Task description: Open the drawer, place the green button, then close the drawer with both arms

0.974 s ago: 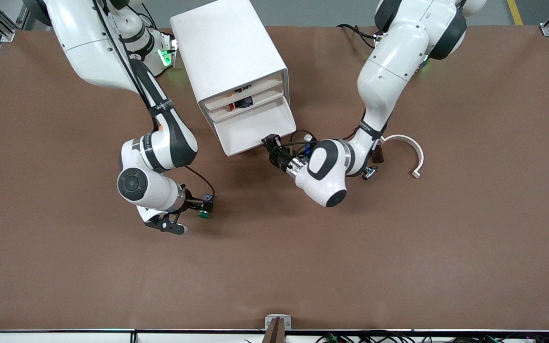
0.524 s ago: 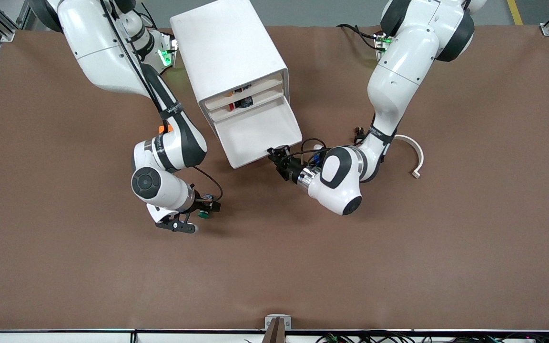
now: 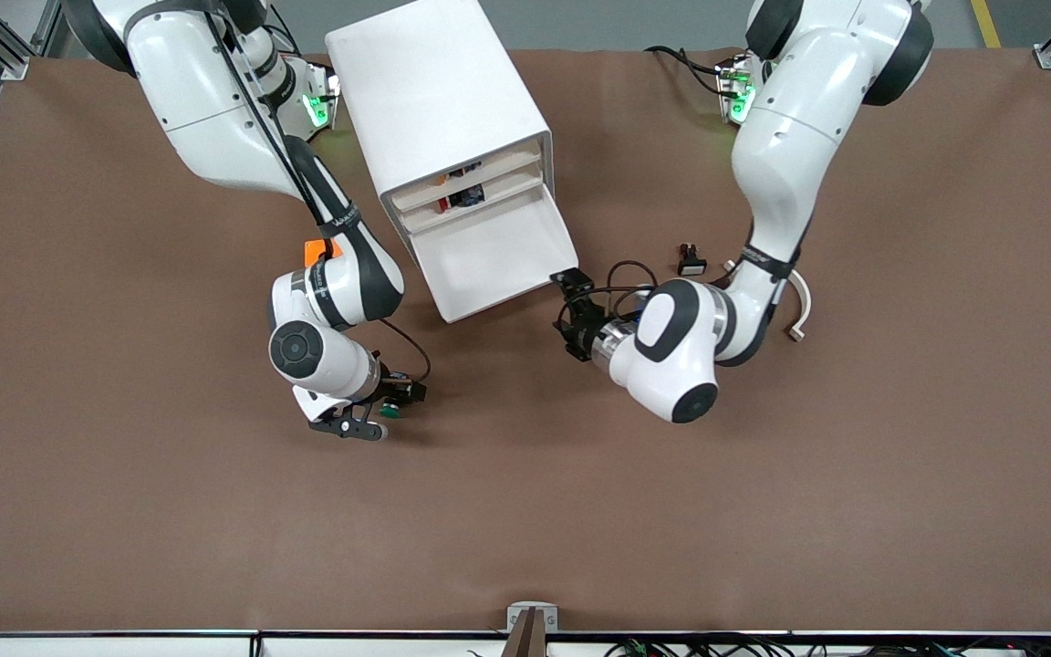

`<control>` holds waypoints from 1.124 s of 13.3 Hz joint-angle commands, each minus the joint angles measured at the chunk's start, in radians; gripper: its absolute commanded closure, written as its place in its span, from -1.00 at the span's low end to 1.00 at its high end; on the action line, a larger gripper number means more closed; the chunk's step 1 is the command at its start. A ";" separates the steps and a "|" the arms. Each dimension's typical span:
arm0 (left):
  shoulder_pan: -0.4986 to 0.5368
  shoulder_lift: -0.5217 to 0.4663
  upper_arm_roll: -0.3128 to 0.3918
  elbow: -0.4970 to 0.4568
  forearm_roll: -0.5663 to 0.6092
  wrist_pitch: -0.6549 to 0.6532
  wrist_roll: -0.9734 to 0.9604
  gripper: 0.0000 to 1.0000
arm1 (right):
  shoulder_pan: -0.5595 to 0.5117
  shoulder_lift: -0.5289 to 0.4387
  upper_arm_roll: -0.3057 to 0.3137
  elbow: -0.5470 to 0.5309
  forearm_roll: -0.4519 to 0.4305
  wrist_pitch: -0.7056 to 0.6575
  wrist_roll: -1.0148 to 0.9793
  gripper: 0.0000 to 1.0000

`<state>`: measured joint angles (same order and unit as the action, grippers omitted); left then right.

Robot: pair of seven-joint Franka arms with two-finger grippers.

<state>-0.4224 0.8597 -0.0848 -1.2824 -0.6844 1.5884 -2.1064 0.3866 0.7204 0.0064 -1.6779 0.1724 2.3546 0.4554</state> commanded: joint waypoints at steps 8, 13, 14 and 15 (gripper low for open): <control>0.108 -0.290 -0.012 -0.020 0.284 -0.059 0.215 -0.99 | 0.005 -0.029 -0.005 -0.011 -0.004 -0.057 0.109 0.23; 0.106 -0.419 -0.015 -0.022 0.431 -0.059 0.584 -0.99 | 0.005 -0.070 -0.002 0.010 0.001 -0.077 0.242 0.98; 0.105 -0.429 -0.015 -0.022 0.460 -0.059 0.696 -0.99 | 0.005 -0.096 -0.002 0.027 0.005 -0.137 0.270 0.99; 0.105 -0.444 -0.010 -0.022 0.468 -0.071 0.756 -0.99 | 0.005 -0.116 -0.002 0.053 0.007 -0.214 0.314 0.99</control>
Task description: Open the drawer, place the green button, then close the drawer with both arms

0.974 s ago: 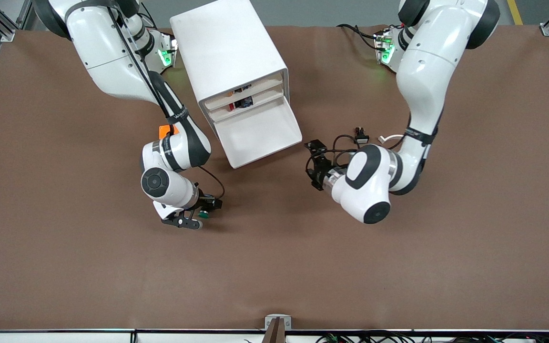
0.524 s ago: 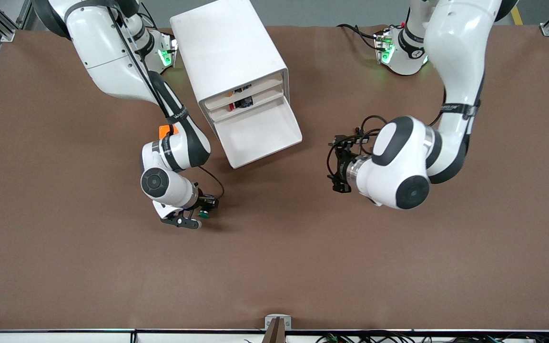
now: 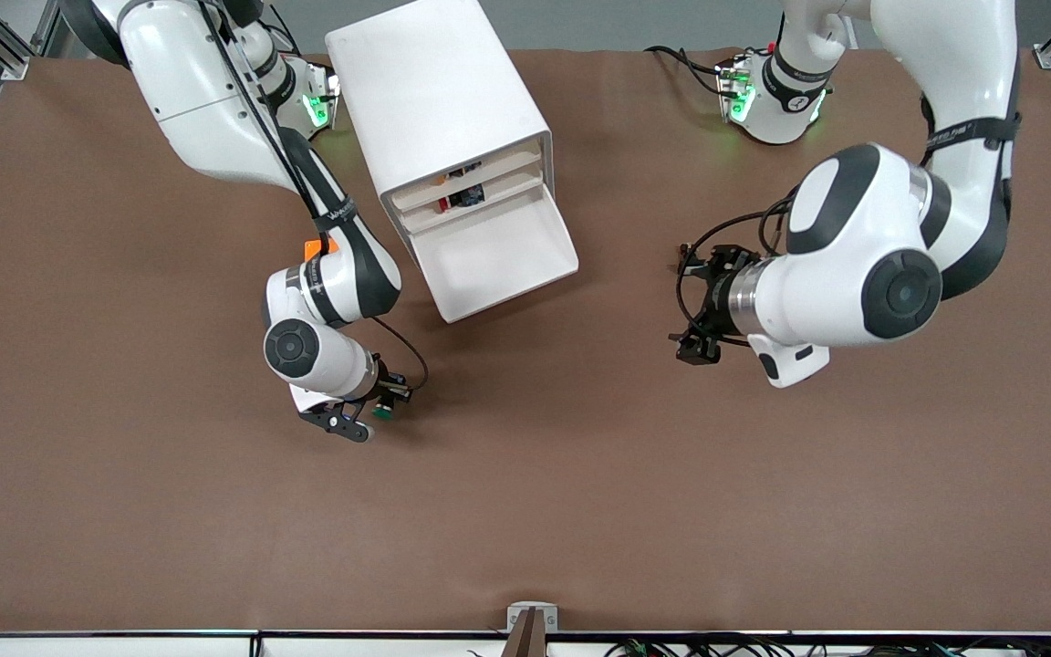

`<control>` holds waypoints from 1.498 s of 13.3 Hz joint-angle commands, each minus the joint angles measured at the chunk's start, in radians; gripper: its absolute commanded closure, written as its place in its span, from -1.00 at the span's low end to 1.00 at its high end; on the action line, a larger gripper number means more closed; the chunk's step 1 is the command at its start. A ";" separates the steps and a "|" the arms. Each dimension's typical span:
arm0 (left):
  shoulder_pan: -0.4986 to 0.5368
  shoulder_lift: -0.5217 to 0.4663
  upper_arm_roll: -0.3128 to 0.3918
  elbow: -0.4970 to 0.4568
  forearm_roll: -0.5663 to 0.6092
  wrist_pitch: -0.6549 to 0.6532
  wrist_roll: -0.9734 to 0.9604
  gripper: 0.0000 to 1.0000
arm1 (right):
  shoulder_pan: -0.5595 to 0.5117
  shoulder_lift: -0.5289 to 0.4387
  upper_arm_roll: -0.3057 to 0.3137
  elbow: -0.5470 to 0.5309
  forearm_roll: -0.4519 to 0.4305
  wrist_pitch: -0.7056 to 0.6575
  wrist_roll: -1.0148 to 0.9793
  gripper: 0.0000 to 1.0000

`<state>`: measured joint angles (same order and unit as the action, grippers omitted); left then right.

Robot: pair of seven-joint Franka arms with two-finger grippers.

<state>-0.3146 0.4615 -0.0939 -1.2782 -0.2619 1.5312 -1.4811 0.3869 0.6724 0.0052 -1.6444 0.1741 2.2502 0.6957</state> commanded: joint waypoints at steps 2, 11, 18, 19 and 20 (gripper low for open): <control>0.000 -0.064 -0.009 -0.027 0.099 -0.031 0.209 -0.99 | 0.004 -0.117 -0.001 0.055 0.005 -0.243 0.187 0.99; -0.006 -0.093 -0.024 -0.027 0.158 -0.052 0.519 -0.99 | 0.118 -0.232 0.065 -0.017 0.024 -0.291 0.839 0.95; -0.006 -0.095 -0.030 -0.053 0.234 0.001 0.767 -0.99 | 0.274 -0.274 0.064 -0.121 0.021 -0.149 1.191 0.85; -0.006 -0.095 -0.030 -0.061 0.234 0.016 0.794 -0.99 | 0.295 -0.274 0.062 -0.132 0.021 -0.121 1.218 0.80; -0.006 -0.101 -0.030 -0.076 0.236 0.027 0.814 -0.99 | 0.305 -0.274 0.062 -0.156 0.019 -0.080 1.237 0.75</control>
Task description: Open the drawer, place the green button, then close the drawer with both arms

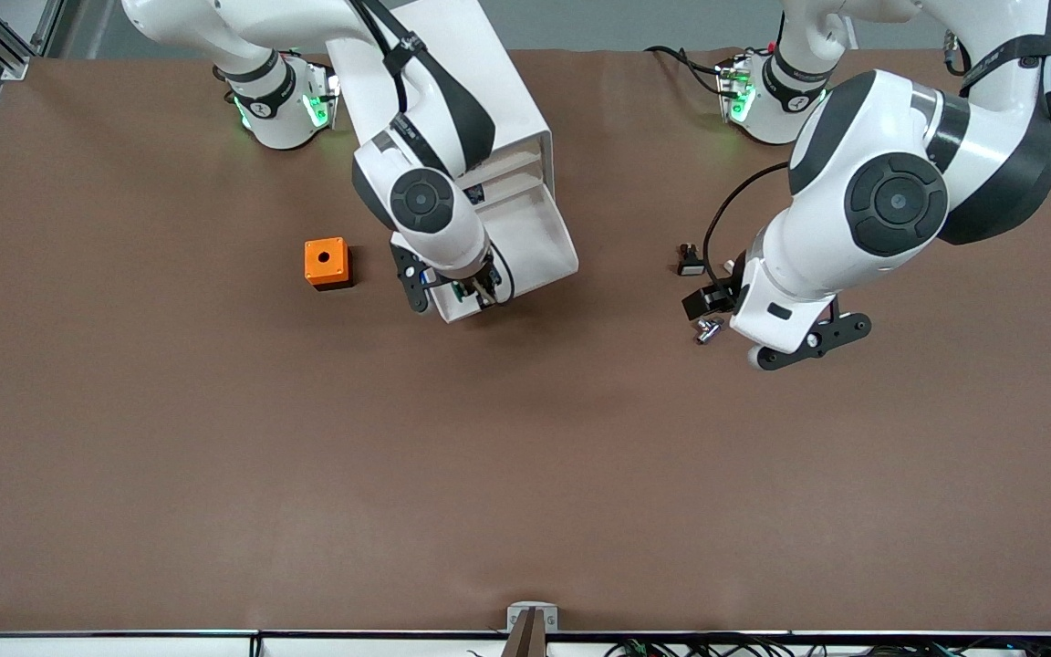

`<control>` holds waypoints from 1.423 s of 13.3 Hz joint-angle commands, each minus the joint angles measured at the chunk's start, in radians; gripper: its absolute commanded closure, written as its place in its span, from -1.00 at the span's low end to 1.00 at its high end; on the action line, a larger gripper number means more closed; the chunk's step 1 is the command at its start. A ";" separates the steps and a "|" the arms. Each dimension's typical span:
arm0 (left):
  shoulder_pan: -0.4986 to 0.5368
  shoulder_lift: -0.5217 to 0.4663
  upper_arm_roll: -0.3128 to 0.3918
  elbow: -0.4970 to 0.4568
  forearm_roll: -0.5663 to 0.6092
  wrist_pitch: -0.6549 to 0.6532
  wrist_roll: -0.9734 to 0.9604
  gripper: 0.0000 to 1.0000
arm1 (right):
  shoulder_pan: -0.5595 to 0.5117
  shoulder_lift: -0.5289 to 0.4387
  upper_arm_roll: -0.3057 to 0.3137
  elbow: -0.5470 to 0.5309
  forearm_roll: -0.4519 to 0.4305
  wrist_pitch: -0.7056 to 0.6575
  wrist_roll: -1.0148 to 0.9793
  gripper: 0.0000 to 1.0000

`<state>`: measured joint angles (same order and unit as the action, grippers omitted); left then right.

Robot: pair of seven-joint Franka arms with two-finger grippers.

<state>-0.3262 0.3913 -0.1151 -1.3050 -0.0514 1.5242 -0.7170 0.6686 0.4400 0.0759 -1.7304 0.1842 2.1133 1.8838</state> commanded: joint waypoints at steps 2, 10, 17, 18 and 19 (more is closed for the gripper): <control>0.013 -0.057 -0.009 -0.091 0.030 0.062 0.115 -0.99 | 0.034 -0.037 -0.008 -0.093 0.008 0.097 0.054 0.63; 0.082 -0.097 -0.006 -0.109 0.031 0.051 0.232 -0.99 | 0.045 -0.032 -0.008 -0.094 0.003 0.109 0.054 -0.75; 0.102 -0.088 -0.009 -0.134 0.031 0.073 0.289 -0.99 | -0.093 -0.041 -0.036 0.006 -0.008 0.100 -0.121 -0.99; 0.101 -0.092 -0.009 -0.163 0.033 0.091 0.301 -0.99 | -0.133 -0.043 -0.036 0.032 -0.009 0.099 -0.177 -0.99; 0.101 -0.100 -0.009 -0.192 0.033 0.125 0.319 -0.99 | -0.159 -0.044 -0.036 0.055 -0.014 0.085 -0.265 -1.00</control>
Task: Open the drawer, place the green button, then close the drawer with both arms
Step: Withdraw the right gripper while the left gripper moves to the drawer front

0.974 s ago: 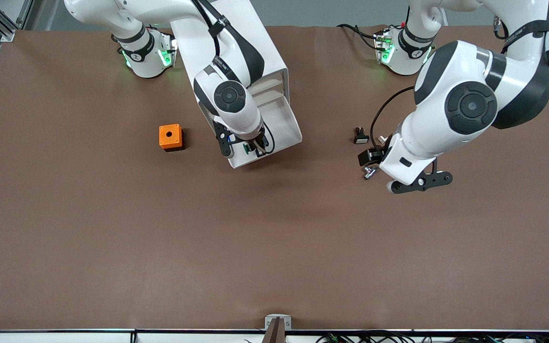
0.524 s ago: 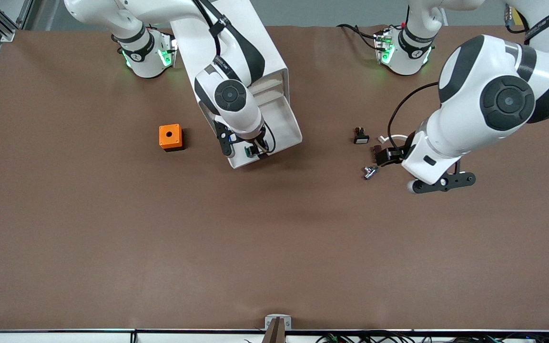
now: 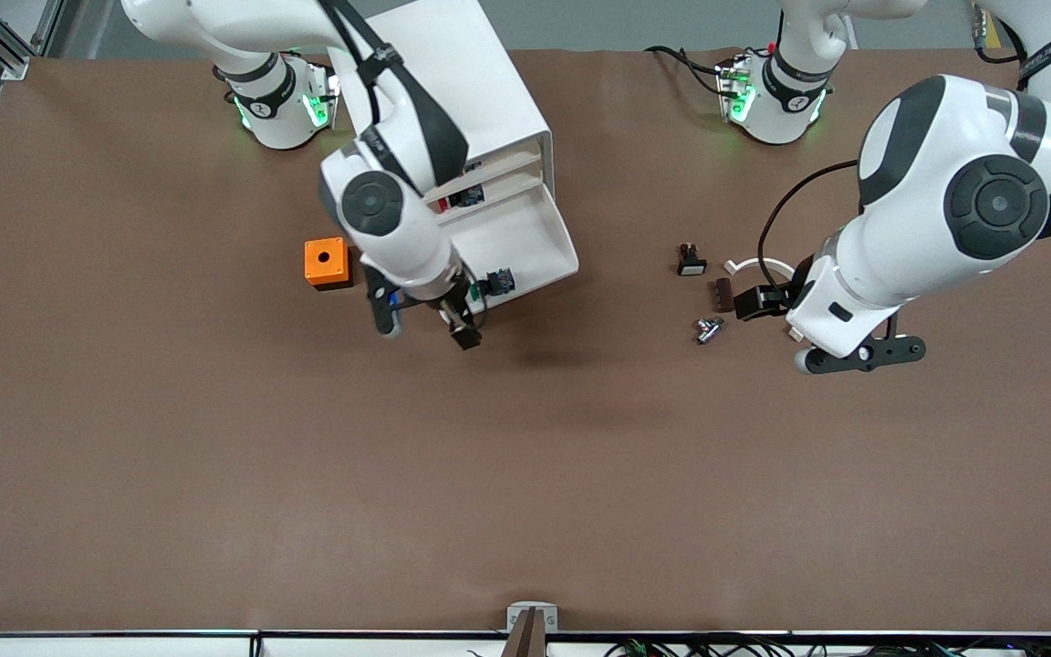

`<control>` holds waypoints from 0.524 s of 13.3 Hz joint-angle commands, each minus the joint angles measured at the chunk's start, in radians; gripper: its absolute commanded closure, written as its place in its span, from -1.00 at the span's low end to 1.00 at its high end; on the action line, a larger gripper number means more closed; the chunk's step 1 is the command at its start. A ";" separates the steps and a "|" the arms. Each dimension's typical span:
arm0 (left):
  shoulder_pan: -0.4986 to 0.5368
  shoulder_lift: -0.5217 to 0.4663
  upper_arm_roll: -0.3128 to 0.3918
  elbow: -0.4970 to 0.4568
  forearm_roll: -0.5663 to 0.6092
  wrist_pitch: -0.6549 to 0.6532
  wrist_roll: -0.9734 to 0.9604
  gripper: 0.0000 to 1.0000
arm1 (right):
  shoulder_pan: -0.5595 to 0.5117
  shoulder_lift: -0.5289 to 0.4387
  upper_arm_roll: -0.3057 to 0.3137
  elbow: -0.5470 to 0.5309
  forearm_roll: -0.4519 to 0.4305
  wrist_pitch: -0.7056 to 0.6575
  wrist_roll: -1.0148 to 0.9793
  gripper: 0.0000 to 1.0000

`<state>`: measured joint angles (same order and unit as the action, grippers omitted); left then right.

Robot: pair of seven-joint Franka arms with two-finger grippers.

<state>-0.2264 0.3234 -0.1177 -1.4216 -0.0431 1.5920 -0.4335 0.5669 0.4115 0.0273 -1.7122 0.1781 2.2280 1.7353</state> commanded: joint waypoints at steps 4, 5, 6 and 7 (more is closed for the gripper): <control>-0.007 -0.038 -0.037 -0.173 0.032 0.138 0.053 -0.99 | -0.223 -0.075 0.013 0.052 -0.009 -0.074 -0.473 -1.00; -0.005 -0.041 -0.043 -0.198 0.043 0.152 0.053 -0.99 | -0.257 -0.089 0.013 0.054 -0.008 -0.106 -0.550 -1.00; -0.007 -0.041 -0.049 -0.210 0.043 0.163 0.053 -0.99 | -0.309 -0.109 0.013 0.055 -0.009 -0.141 -0.624 -1.00; -0.008 -0.041 -0.062 -0.224 0.045 0.183 0.055 -0.99 | -0.346 -0.131 0.013 0.052 -0.009 -0.168 -0.704 -1.00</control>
<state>-0.2362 0.3226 -0.1611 -1.5821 -0.0236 1.7322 -0.3910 0.2958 0.3338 0.0195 -1.6457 0.1757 2.1118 1.1548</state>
